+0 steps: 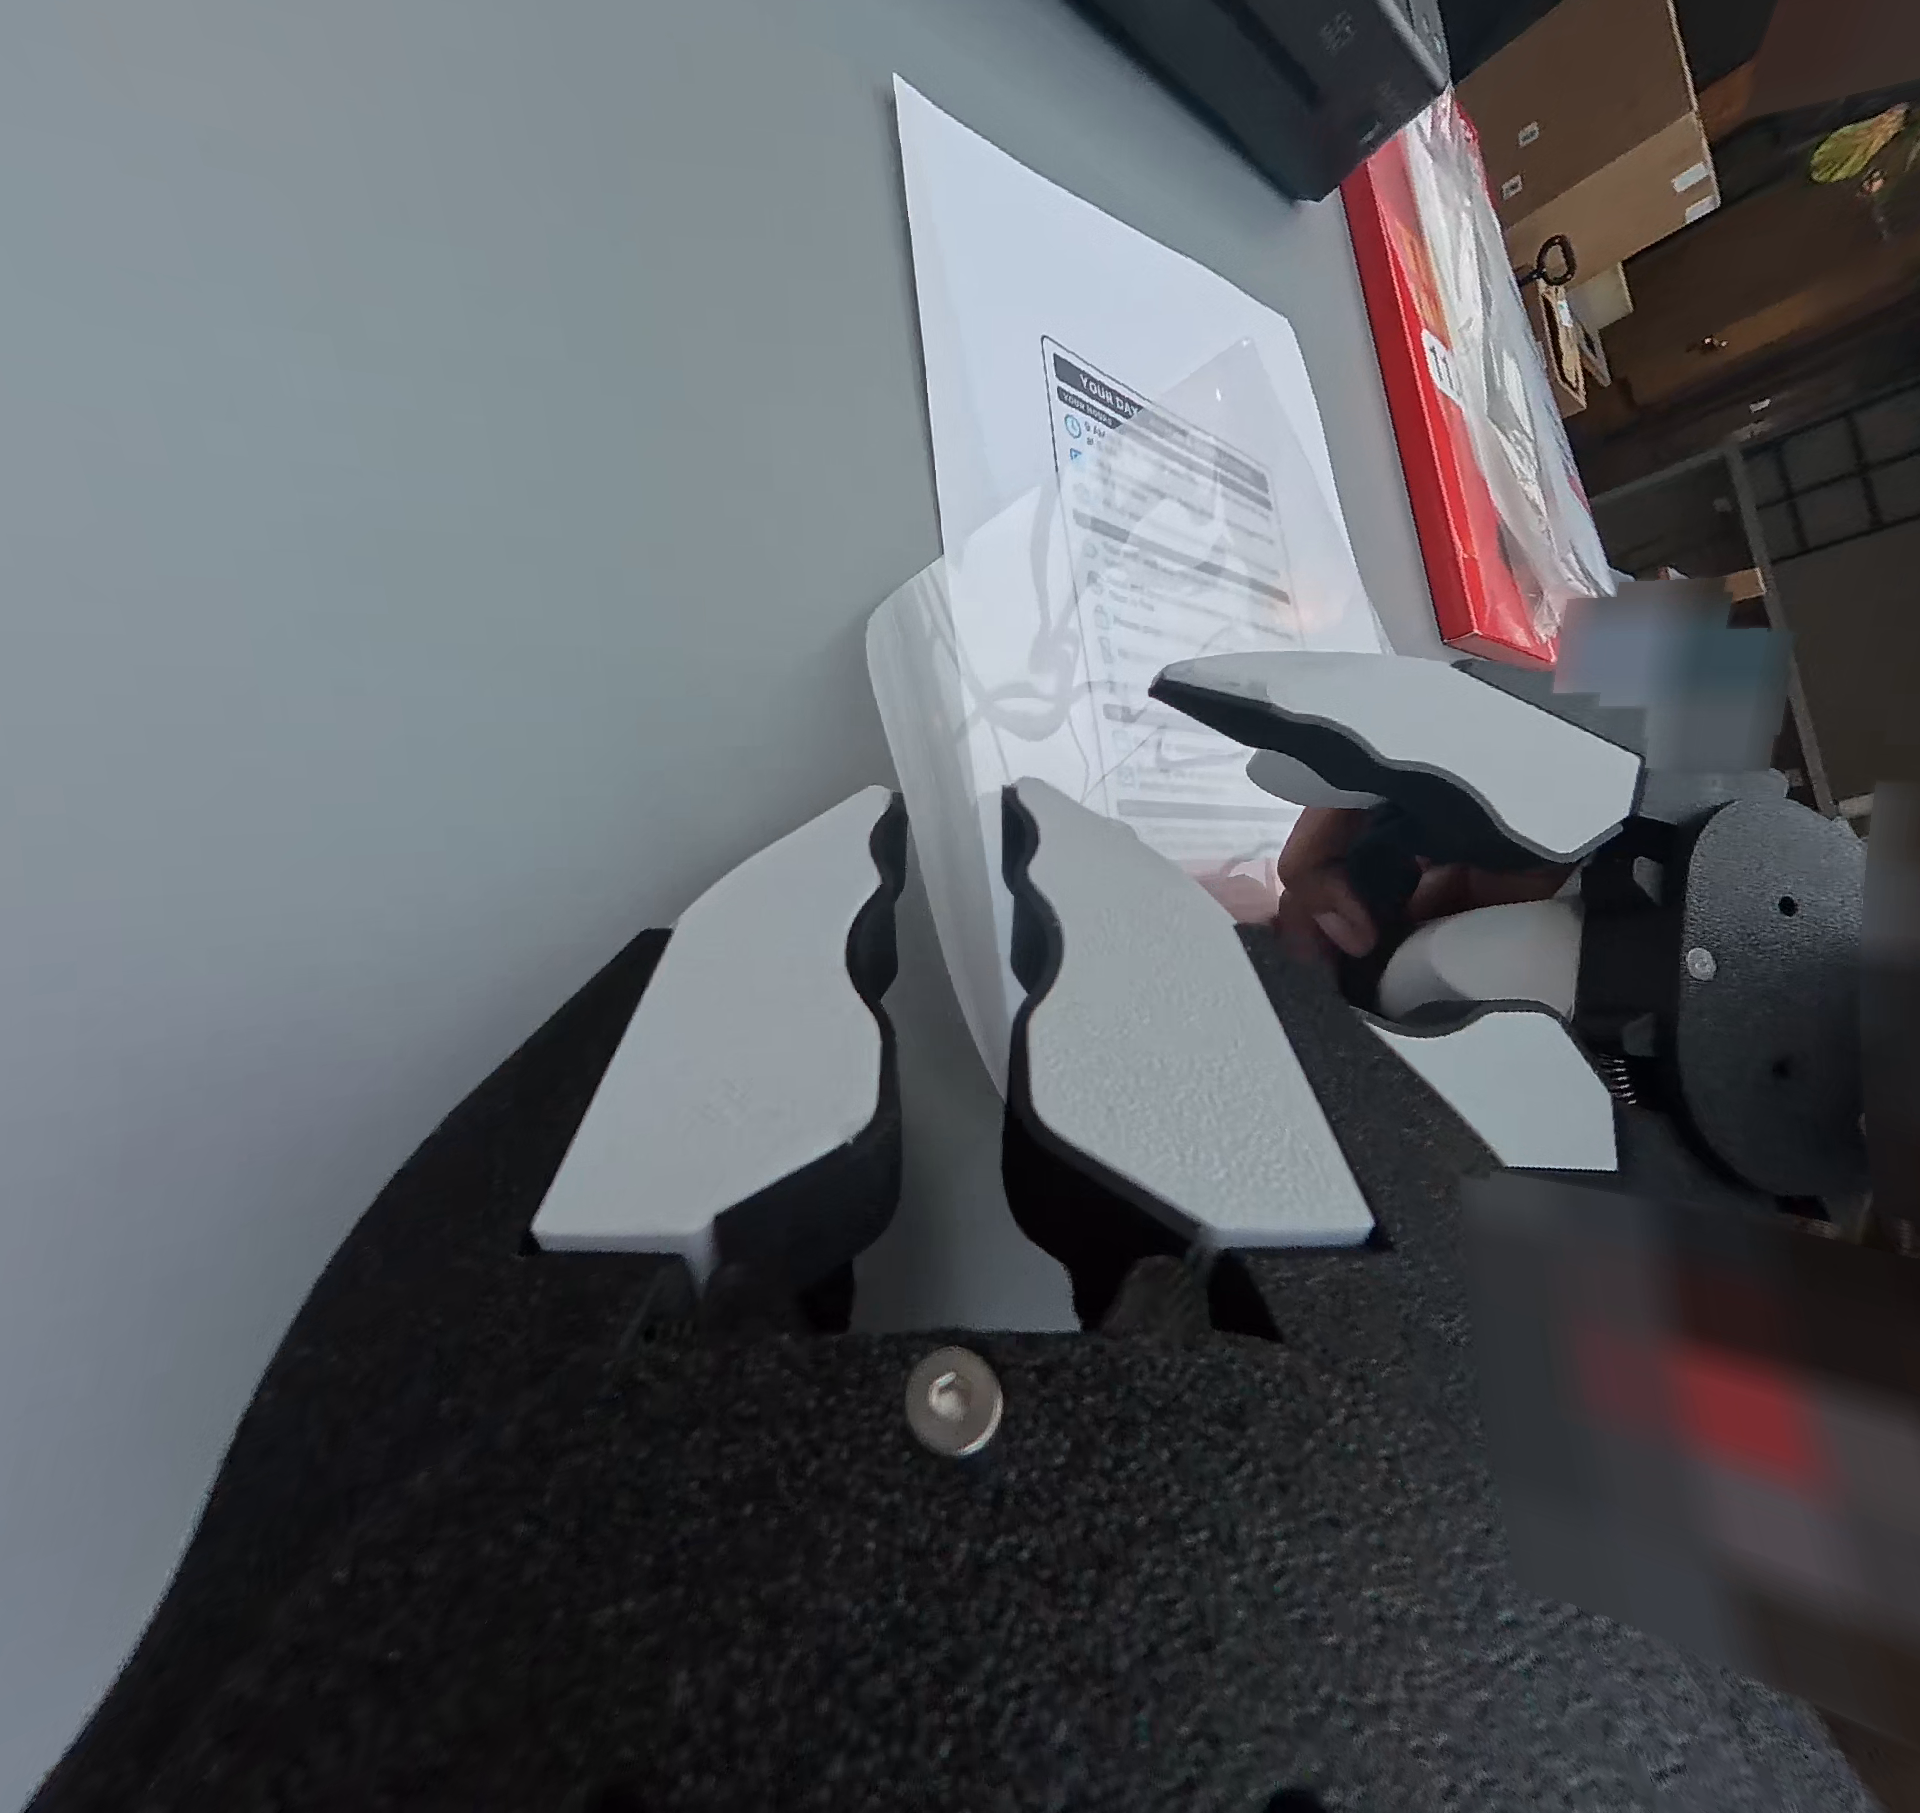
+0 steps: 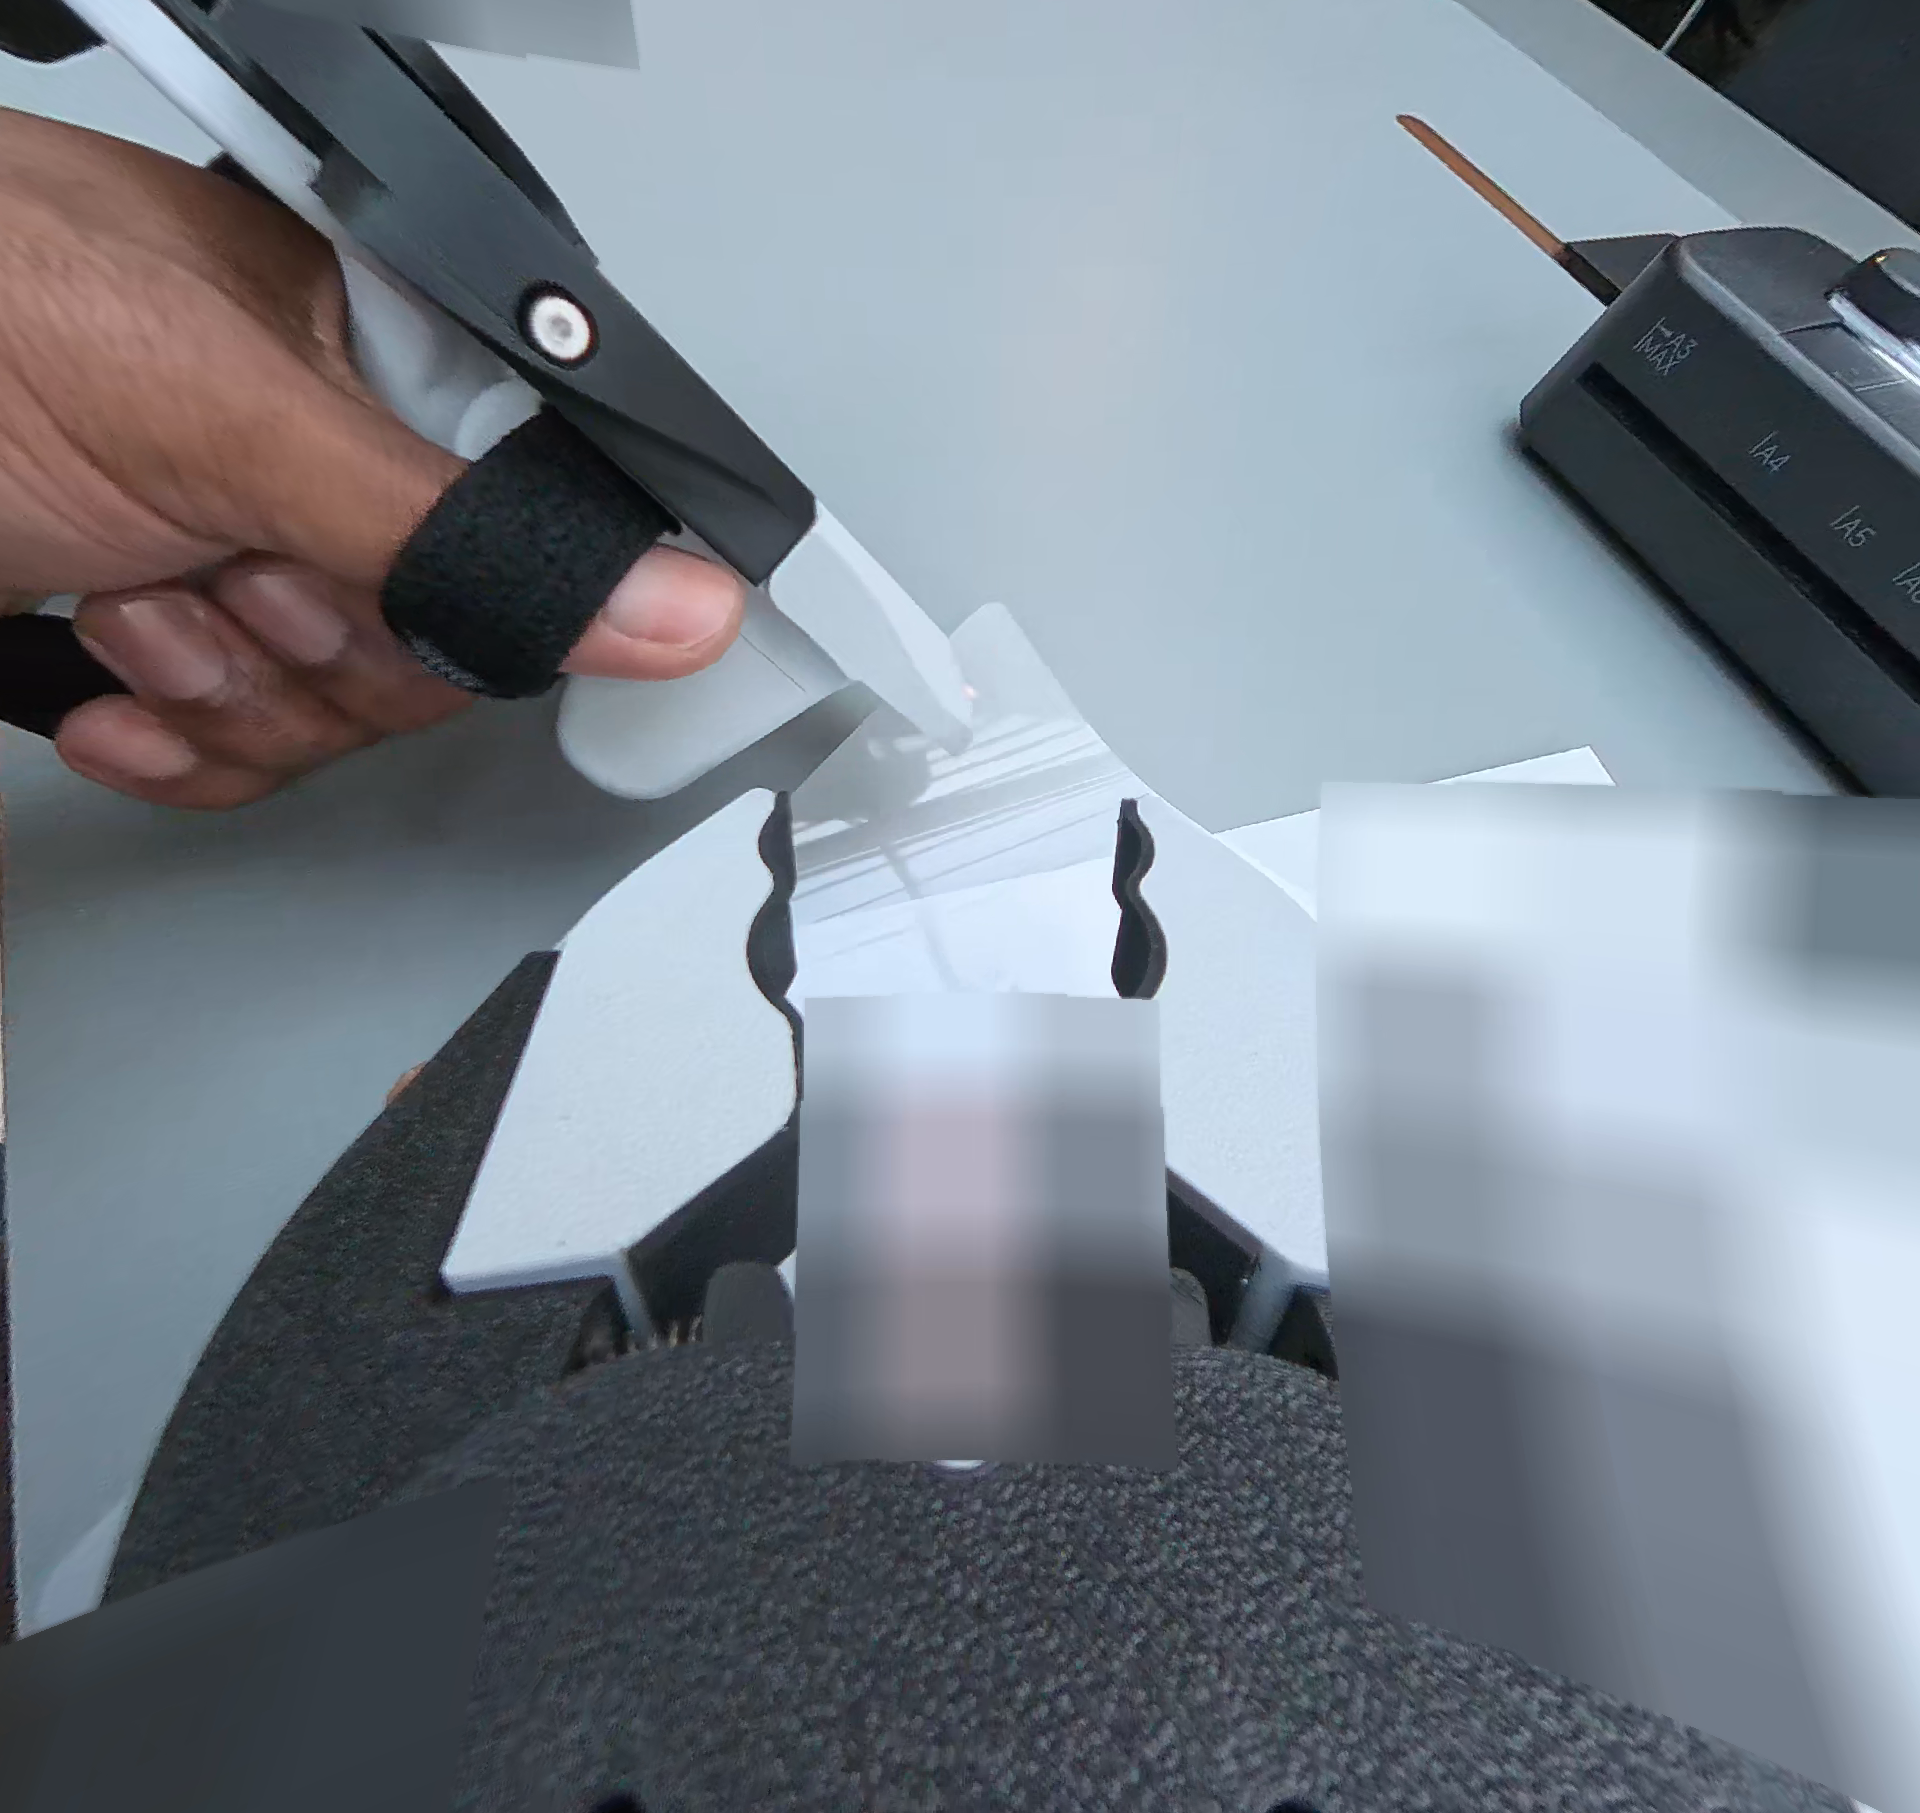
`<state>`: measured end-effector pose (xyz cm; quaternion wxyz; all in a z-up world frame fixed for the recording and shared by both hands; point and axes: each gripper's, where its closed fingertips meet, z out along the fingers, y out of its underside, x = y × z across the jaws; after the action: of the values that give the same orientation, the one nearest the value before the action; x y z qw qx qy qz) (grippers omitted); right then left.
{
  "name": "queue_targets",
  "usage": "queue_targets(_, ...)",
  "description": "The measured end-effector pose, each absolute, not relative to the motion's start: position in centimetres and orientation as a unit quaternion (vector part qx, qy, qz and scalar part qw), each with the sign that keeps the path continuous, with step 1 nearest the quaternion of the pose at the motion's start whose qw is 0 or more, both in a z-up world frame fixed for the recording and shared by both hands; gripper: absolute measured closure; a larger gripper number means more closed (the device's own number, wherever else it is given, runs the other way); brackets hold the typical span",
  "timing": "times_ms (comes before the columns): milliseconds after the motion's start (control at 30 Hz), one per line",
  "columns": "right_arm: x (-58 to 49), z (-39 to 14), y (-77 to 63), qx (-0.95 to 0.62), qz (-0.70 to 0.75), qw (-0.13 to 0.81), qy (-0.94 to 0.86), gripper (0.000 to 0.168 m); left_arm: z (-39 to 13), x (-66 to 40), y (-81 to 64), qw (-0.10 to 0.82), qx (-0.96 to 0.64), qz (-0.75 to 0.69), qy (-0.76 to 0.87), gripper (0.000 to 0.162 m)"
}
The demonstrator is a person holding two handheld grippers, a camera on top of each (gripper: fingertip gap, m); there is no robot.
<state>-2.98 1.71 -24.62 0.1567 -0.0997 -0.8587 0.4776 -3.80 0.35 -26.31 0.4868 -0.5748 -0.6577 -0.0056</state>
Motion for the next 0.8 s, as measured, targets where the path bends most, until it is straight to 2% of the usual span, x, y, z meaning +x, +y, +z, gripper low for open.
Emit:
queue_targets(67,-2.9,-24.4,1.7,-0.097,0.483,0.157,-0.856,0.108,-26.1,-4.0,0.3,0.493,-0.574,0.005,-0.654,0.161)
queue_targets(100,-2.8,-24.3,1.7,-0.095,0.486,0.157,-0.854,0.107,-26.0,-4.0,0.3,0.496,-0.574,0.011,-0.651,0.162)
queue_targets(200,-2.8,-23.7,1.9,-0.070,0.497,0.164,-0.849,0.106,-25.0,-4.2,0.4,0.511,-0.581,0.035,-0.633,0.162)
queue_targets(333,-4.7,-20.7,2.5,0.027,0.522,0.254,-0.814,0.103,-21.6,-4.8,0.9,0.536,-0.604,0.103,-0.580,0.162)
queue_targets(500,-7.5,-17.2,2.5,0.154,0.532,0.346,-0.757,0.100,-18.5,-6.3,2.0,0.516,-0.652,0.182,-0.525,0.162)
queue_targets(800,-13.3,-12.9,1.5,0.136,0.546,0.405,-0.720,0.103,-14.0,-11.9,2.9,0.498,-0.711,0.280,-0.410,0.162)
